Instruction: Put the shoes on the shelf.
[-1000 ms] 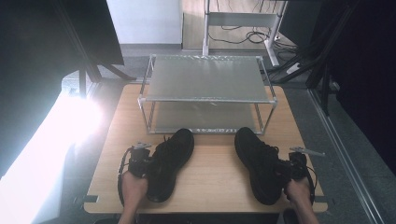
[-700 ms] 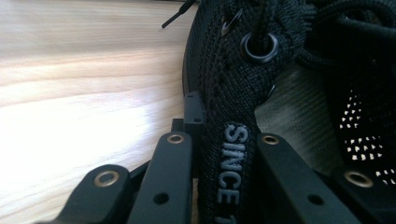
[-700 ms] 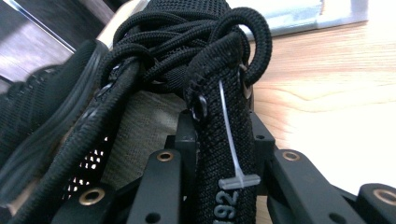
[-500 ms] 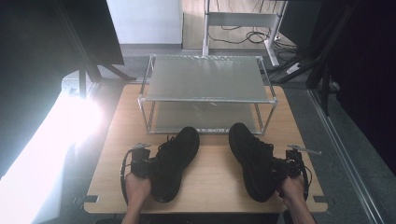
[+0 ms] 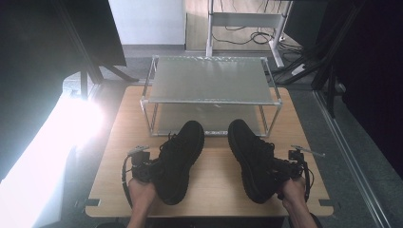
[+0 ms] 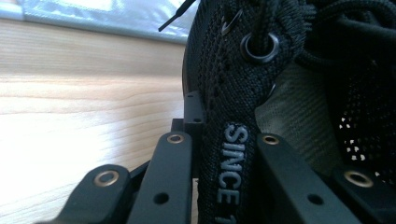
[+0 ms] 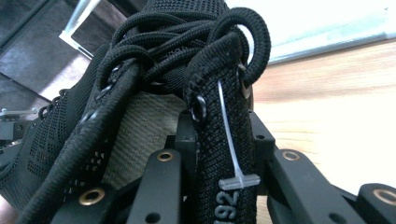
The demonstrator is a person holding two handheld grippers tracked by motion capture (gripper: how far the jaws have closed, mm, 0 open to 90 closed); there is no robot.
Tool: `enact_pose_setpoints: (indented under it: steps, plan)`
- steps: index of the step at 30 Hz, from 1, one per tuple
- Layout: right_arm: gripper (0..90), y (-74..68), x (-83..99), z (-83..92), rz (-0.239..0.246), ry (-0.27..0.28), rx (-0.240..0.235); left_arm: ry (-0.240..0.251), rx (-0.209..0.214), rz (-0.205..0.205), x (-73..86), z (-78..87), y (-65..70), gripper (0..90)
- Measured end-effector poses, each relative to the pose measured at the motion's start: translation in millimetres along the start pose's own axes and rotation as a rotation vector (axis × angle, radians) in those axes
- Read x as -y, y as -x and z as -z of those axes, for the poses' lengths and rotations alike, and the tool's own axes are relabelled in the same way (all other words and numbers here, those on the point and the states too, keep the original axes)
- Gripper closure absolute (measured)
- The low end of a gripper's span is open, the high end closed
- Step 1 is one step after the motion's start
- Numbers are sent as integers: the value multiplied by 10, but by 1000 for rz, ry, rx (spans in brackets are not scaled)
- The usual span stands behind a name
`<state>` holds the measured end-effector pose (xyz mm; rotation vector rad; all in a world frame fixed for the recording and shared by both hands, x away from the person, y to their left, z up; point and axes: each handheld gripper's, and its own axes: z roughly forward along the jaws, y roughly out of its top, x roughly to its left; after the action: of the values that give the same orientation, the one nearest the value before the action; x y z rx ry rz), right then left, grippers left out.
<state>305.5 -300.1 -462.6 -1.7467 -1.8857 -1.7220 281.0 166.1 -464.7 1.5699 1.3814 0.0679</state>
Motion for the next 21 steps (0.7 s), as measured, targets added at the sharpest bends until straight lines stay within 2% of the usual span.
enact_pose_setpoints:
  steps: [3,8,12,16,21]
  plan:
    - [730,-36,-2,2,-8,7,-21,27,19,3,1,54,42,817]
    - [730,-116,-27,35,-5,17,-49,67,77,21,-13,145,94,817]
    - [730,-180,-63,57,-9,33,-70,77,102,16,-54,168,160,817]
    - [729,-259,-138,74,9,49,-81,83,100,4,-106,179,210,816]
    - [729,-319,-199,88,8,57,-95,102,107,14,-175,208,232,816]
